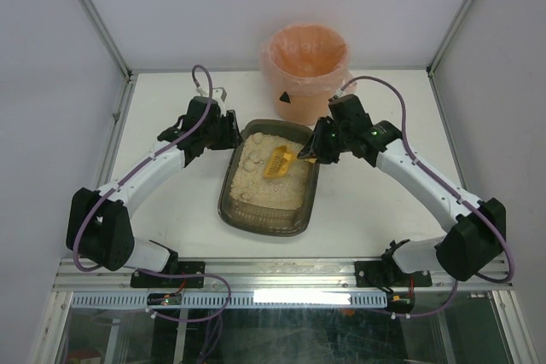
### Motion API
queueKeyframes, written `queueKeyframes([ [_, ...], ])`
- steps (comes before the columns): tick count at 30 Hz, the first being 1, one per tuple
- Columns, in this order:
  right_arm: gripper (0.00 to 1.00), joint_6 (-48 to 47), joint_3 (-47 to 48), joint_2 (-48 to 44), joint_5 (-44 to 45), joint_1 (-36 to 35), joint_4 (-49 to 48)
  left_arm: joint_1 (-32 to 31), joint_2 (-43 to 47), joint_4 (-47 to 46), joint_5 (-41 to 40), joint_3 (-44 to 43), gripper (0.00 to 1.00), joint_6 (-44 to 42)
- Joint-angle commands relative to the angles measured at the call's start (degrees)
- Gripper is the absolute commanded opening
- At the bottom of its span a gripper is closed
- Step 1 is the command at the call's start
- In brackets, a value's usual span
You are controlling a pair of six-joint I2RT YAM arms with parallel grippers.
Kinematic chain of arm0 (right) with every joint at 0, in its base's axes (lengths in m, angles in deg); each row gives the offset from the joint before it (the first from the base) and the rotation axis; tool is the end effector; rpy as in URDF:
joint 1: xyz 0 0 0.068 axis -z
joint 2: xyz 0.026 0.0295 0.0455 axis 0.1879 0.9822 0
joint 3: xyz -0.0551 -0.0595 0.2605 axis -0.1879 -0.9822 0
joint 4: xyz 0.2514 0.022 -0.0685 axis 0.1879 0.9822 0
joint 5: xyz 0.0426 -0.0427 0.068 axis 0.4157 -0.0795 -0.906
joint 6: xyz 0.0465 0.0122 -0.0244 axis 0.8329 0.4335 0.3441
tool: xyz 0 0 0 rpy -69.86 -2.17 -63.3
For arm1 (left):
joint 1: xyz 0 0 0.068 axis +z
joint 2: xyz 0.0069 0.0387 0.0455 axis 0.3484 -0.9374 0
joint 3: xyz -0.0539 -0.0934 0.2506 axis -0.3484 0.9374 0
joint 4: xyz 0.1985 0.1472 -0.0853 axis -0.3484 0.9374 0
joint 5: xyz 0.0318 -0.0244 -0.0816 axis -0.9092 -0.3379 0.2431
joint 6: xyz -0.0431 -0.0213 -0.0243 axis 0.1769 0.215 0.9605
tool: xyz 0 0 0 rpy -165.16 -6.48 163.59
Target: Clean the litter box
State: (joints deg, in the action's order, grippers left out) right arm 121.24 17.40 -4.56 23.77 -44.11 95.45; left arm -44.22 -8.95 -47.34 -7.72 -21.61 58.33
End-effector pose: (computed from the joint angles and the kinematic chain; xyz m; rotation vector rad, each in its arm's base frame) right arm 0.2297 0.1594 0.3156 0.1432 2.5770 0.8206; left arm 0.2797 -0.1238 0.2666 0.0535 2.3740 -0.3929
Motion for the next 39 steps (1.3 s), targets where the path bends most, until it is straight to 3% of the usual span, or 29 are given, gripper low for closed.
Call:
queueKeyframes([
  [1, 0.0, 5.0, 1.7, 3.3, -3.2, -0.1, -4.6, -1.7, -0.8, -1.2, -0.1, -1.5, 0.49, -0.8],
  [14, 0.0, 3.8, 12.8, 14.9, 2.2, -0.3, 8.3, -2.5, -4.2, -0.6, -0.9, -1.8, 0.48, -0.8],
  [17, 0.0, 3.6, 12.4, 16.8, 1.0, -0.7, 7.6, -3.2, -4.8, -0.1, -1.8, -1.9, 0.48, -1.0],
  [23, 0.0, 5.1, 4.3, 16.1, -1.0, -1.8, -1.5, -3.7, -5.5, -0.1, -2.1, -1.9, 0.47, -1.2],
  [30, 0.0, 7.8, -8.1, 14.3, -0.9, -2.7, -20.8, -3.9, -5.9, 0.1, -2.5, -2.0, 0.47, -1.3],
  [35, 0.0, 7.4, -13.8, 16.3, -6.6, -2.7, -34.9, -4.1, -6.0, 0.1, -2.4, -2.2, 0.46, -1.5],
  [39, 0.0, 6.6, -16.4, 17.4, -9.5, -2.9, -40.9, -4.2, -5.6, 0.3, -2.8, -2.2, 0.46, -1.6],
])
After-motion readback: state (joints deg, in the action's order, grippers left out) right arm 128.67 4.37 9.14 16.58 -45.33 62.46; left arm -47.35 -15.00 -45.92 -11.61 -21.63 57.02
